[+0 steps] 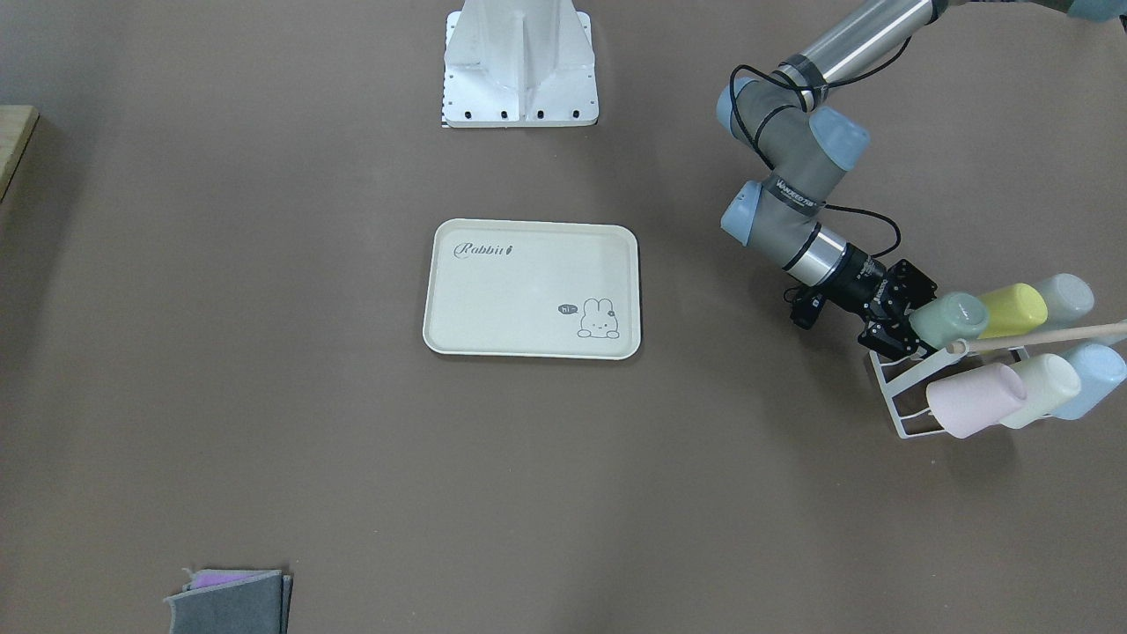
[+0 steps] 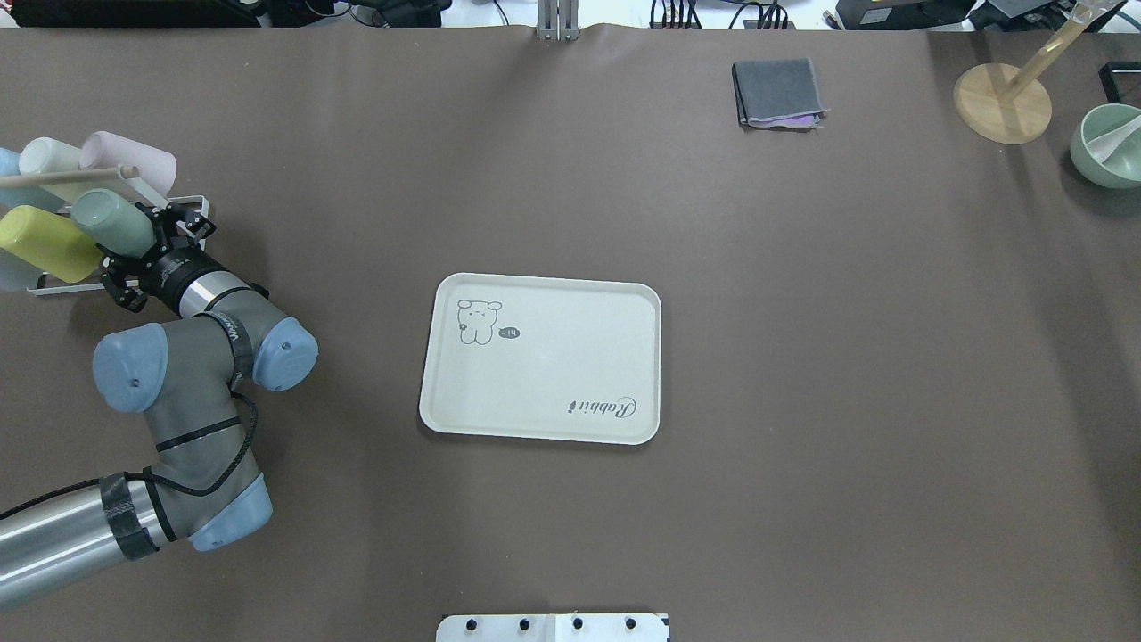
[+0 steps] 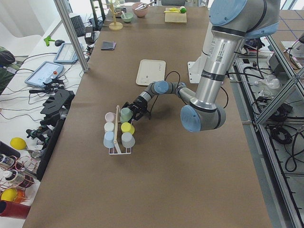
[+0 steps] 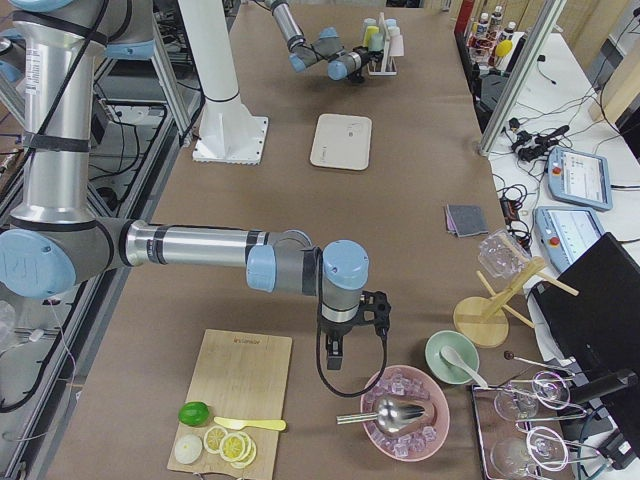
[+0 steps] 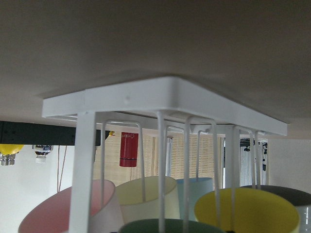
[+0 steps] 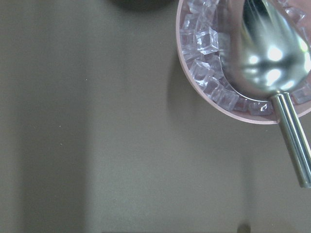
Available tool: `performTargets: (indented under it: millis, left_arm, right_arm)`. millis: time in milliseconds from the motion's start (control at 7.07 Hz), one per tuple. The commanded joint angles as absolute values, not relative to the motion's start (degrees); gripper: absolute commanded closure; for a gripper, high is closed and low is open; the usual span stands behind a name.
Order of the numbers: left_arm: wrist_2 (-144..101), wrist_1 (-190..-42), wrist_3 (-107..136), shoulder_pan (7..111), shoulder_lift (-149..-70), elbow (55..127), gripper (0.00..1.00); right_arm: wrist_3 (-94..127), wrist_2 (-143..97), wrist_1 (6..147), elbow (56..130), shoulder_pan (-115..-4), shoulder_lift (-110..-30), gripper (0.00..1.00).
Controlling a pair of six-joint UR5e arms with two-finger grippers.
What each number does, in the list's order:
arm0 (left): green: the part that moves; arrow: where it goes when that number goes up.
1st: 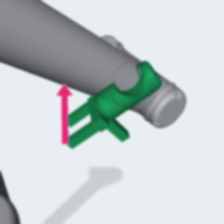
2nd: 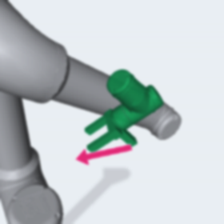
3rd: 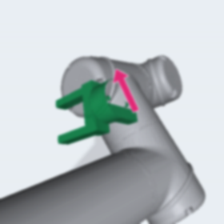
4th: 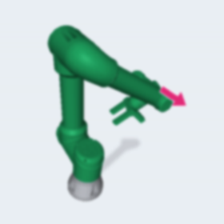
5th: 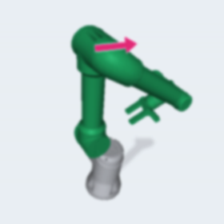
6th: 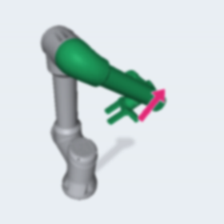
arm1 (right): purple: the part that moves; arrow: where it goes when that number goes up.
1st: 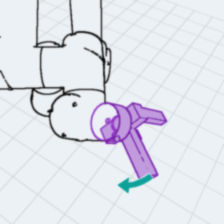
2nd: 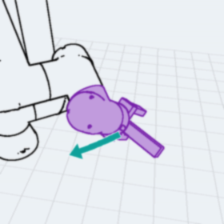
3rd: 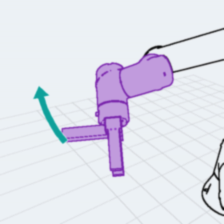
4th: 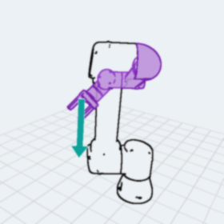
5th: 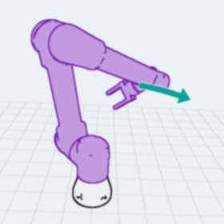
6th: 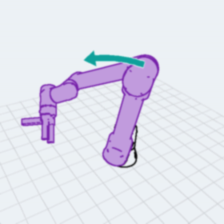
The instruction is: Pick up and place green cup on tray
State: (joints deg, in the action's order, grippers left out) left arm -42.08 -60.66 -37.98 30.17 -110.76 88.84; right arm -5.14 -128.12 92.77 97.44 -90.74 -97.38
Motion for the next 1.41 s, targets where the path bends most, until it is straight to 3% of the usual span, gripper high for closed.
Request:
performTargets:
  millis: [0,424,990,1272]
  left_arm:
    - [-42.1,-60.3,-38.1,30.9,-110.4,91.6,0.48]
    - [-42.1,-56.8,-38.1,31.6,-109.0,95.9,0.48]
    - [-42.6,-49.6,-43.0,33.0,-107.8,109.9,0.48]
    - [-50.7,-49.8,-46.9,36.6,-114.6,113.6,0.52]
  right_arm:
    - [-5.2,-128.1,92.7,97.9,-90.6,-96.6,0.00]
    - [-5.2,-128.1,92.7,97.6,-90.6,-96.5,0.00]
    - [-5.2,-128.2,92.8,97.3,-90.5,-96.5,0.00]
    - [-5.3,-128.1,92.8,96.7,-90.5,-96.6,0.00]
